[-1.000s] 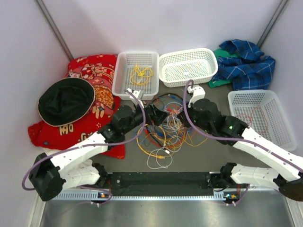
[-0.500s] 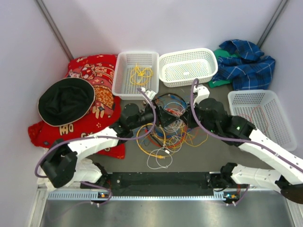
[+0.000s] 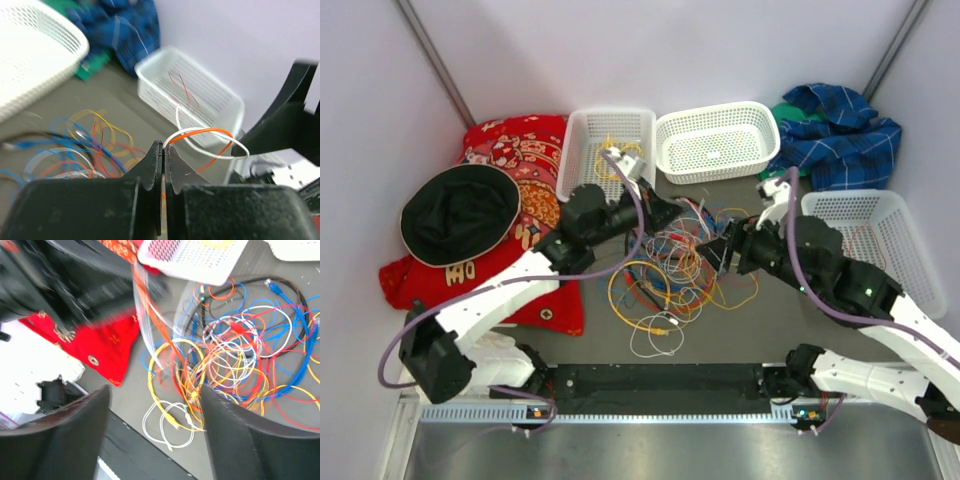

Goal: Untangle the cables

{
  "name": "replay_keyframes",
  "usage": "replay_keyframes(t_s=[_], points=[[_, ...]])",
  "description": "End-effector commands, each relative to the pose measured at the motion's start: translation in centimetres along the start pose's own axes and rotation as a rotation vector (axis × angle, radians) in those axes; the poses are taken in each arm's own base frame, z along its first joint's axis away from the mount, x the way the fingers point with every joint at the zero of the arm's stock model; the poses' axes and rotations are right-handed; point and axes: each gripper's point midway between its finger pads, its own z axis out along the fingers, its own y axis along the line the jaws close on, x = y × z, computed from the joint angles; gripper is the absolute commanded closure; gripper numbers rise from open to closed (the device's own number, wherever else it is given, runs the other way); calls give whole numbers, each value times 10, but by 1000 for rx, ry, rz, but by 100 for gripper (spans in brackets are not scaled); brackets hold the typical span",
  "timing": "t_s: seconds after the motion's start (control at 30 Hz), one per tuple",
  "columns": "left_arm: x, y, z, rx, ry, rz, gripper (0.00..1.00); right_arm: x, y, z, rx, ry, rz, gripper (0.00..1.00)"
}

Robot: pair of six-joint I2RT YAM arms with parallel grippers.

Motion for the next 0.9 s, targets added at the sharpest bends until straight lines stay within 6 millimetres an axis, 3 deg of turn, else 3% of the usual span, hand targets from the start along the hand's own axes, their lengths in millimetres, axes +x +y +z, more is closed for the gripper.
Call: replay_keyframes(t_s=[0.0, 0.03, 0.13, 0.23, 0.37, 0.47, 0.87], points=[[-76, -6, -30, -90, -122, 132, 100, -12, -5, -16, 18, -60, 9, 20], [-93, -10, -34, -96, -151, 155, 100, -11, -6, -17, 23, -59, 9, 14], [-117, -20, -43, -105, -170, 188, 100, -13, -6, -19, 19, -70, 7, 13], [-128, -28, -45, -97, -171, 196, 100, -24, 1, -20, -12, -105, 8, 15], [-129, -33, -45, -80, -158, 184, 100, -44, 17, -17, -68, -166, -18, 19], [-128, -34, -44, -75, -152, 168, 100, -51, 22, -4, -70, -175, -60, 20], [-132, -42, -49, -55, -154, 166, 100, -51, 30, 64, -36, -182, -135, 25]])
